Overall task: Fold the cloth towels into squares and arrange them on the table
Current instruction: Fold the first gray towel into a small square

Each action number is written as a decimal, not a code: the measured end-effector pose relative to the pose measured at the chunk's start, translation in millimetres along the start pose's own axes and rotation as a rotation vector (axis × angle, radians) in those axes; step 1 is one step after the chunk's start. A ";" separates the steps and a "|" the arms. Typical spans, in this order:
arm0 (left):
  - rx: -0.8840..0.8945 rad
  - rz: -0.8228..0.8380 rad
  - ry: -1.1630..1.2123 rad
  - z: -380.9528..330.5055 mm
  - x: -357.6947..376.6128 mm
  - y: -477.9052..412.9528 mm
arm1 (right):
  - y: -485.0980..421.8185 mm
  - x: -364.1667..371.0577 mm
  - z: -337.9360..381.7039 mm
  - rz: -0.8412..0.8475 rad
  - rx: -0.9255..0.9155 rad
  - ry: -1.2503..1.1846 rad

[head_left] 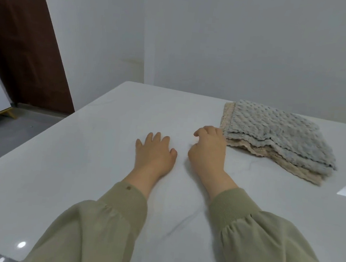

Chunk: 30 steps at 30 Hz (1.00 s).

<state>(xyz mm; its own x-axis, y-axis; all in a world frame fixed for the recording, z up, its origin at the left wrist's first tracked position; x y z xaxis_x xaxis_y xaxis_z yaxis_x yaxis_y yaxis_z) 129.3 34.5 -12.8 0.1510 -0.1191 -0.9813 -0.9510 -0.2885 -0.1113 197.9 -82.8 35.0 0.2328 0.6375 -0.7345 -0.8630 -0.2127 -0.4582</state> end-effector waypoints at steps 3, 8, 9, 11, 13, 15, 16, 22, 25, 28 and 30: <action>0.016 0.013 0.017 0.3 3.4 -14.2 | -22.1 -0.1 -21.5 -0.027 0.106 0.074; 0.059 0.052 0.031 -1.0 4.5 -20.1 | -51.0 -6.2 -54.0 -0.089 0.159 0.205; 0.058 0.047 0.040 -0.6 4.1 -20.3 | -55.0 -7.3 -58.2 -0.102 0.167 0.227; 0.058 0.026 0.065 0.6 2.8 -20.5 | -60.5 -10.3 -64.8 -0.127 0.185 0.255; 0.058 0.007 0.082 1.8 1.9 -20.8 | -64.7 -13.2 -71.2 -0.133 0.202 0.283; 0.057 -0.002 0.087 1.6 1.1 -21.0 | -71.3 -16.5 -82.1 -0.110 0.252 0.317; 0.057 -0.008 0.091 1.2 0.7 -21.0 | -74.0 -18.6 -88.1 -0.100 0.287 0.322; 0.051 -0.056 0.127 2.5 -2.3 -21.5 | -74.6 -44.8 -78.0 -0.375 0.167 0.090; 0.018 -0.251 0.390 10.0 -15.3 -18.2 | -44.9 -65.7 -34.5 -0.590 -0.206 -0.180; -0.061 -0.458 0.789 28.8 -29.8 -5.6 | 6.0 -58.4 26.4 -0.432 -0.502 -0.380; -0.135 -0.578 0.914 49.7 -39.7 6.5 | 33.0 -35.7 58.5 -0.146 -0.572 -0.365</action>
<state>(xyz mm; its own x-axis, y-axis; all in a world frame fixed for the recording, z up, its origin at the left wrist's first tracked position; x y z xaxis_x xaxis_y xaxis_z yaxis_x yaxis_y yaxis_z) 103.7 84.5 17.6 0.7624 -0.5771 -0.2928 -0.6428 -0.6234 -0.4451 134.9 -69.3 75.4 0.0760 0.8764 -0.4755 -0.4386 -0.3988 -0.8053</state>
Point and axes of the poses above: each hand's wrist, its own y-axis away from the middle knuckle, its own x-axis out of the palm, z = x × y, the point moved 8 cm from there along -y, towards the middle knuckle, and after that the axes turned 15 degrees about x, right-handed, at the moved point
